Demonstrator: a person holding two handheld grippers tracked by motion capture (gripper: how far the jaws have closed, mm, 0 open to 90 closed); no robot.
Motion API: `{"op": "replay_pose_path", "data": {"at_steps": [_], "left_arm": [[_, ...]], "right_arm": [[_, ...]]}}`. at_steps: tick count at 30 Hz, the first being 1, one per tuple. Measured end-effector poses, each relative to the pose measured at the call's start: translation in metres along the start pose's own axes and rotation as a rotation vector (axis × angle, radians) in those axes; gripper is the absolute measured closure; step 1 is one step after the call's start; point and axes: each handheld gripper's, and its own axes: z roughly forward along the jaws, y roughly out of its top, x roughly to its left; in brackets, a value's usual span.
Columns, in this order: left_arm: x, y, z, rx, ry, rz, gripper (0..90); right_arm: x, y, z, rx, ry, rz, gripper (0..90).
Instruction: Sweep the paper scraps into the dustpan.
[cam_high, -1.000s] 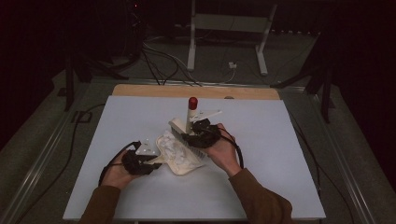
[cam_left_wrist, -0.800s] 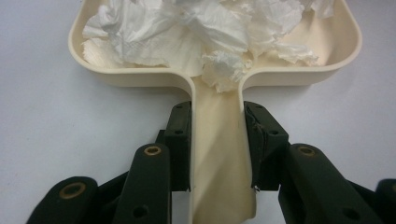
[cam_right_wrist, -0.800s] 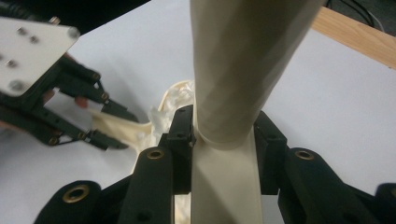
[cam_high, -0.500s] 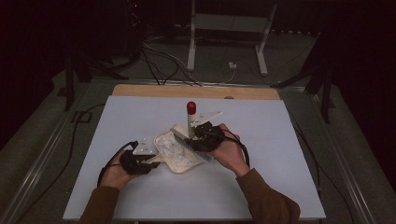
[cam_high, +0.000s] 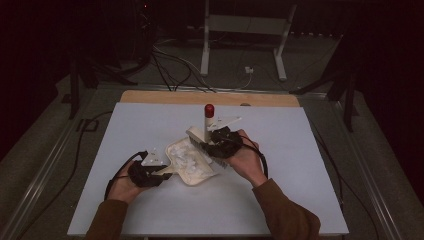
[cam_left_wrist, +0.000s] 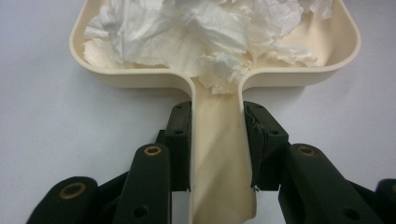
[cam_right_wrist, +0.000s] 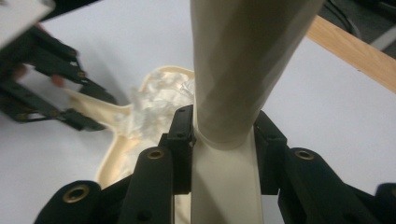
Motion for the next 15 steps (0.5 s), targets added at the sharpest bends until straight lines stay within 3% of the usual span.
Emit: {"op": "replay_pose_path", "data": {"at_steps": [6, 10, 15], "left_arm": [[-0.001, 0.0, -0.002, 0.003, -0.002, 0.009, 66.6], [-0.002, 0.0, -0.003, 0.013, -0.003, 0.016, 66.6], [-0.001, -0.003, -0.008, 0.025, -0.002, 0.015, 66.6]], "right_arm": [[-0.002, 0.0, 0.017, 0.04, -0.041, -0.008, 66.4], [-0.004, -0.002, 0.025, 0.064, -0.094, -0.018, 66.4], [-0.007, -0.005, 0.032, 0.102, -0.094, -0.029, 66.4]]}}
